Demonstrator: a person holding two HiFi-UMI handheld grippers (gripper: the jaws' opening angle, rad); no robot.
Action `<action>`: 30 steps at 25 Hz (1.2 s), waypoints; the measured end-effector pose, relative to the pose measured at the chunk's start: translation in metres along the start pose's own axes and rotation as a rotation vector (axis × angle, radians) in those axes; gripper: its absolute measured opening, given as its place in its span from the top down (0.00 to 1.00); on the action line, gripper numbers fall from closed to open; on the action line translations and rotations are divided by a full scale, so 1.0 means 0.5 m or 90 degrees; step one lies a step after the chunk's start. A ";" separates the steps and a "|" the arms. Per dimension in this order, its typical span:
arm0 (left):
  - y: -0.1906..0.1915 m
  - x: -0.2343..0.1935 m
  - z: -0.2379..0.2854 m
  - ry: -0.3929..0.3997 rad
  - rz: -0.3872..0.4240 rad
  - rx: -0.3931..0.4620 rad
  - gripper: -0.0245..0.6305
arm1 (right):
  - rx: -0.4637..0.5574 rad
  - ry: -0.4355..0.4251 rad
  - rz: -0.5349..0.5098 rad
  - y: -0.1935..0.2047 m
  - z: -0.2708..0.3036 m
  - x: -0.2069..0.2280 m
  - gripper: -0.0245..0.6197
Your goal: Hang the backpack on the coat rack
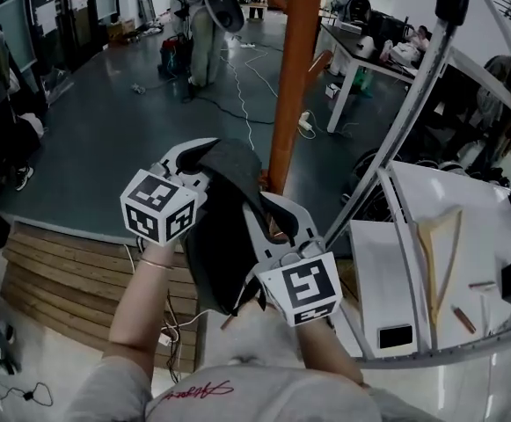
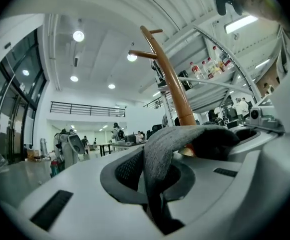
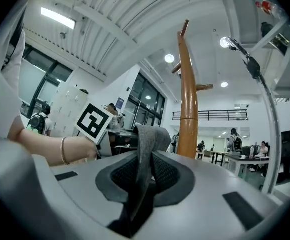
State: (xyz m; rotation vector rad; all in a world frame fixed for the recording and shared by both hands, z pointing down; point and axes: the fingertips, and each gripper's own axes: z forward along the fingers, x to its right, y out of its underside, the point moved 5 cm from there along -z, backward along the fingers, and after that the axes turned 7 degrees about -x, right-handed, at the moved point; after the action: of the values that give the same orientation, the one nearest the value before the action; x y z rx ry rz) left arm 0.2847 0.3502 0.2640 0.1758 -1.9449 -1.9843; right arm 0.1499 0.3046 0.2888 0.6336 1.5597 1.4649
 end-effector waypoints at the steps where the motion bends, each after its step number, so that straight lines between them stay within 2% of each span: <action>1: 0.002 0.001 0.008 0.011 0.006 -0.006 0.91 | 0.000 -0.003 0.007 0.003 0.000 0.000 0.87; 5: -0.020 0.006 0.027 0.072 0.053 -0.008 0.91 | 0.015 -0.032 0.034 -0.008 -0.005 0.001 0.87; 9: -0.022 0.013 0.054 0.175 0.103 -0.059 0.91 | 0.015 -0.038 0.046 -0.001 -0.007 0.006 0.87; 11: -0.015 0.021 0.068 0.227 0.094 -0.065 0.91 | 0.015 -0.029 0.036 0.006 -0.007 0.005 0.87; 14: -0.011 0.026 0.069 0.295 0.058 -0.044 0.91 | 0.024 -0.054 0.059 0.006 -0.005 -0.013 0.87; 16: -0.012 0.023 0.063 0.304 0.066 -0.040 0.91 | 0.026 -0.061 0.061 0.007 -0.004 -0.019 0.87; 20: -0.033 0.016 0.055 0.267 0.154 -0.059 0.91 | 0.040 -0.053 0.047 -0.007 -0.009 -0.010 0.87; 23: -0.063 0.011 0.052 0.262 0.208 -0.058 0.91 | 0.047 -0.057 0.053 -0.024 -0.013 -0.006 0.87; 27: -0.063 0.015 0.082 0.321 0.249 -0.072 0.91 | 0.037 -0.051 0.070 -0.021 -0.011 0.005 0.87; 30: -0.042 0.025 0.104 0.385 0.218 -0.074 0.91 | 0.029 -0.055 0.094 -0.005 -0.007 0.008 0.87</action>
State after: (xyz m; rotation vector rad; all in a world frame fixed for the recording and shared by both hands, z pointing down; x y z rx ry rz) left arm 0.2527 0.3947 0.2478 0.3415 -1.3660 -1.5757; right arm 0.1453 0.3058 0.2850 0.8432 1.5105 1.4929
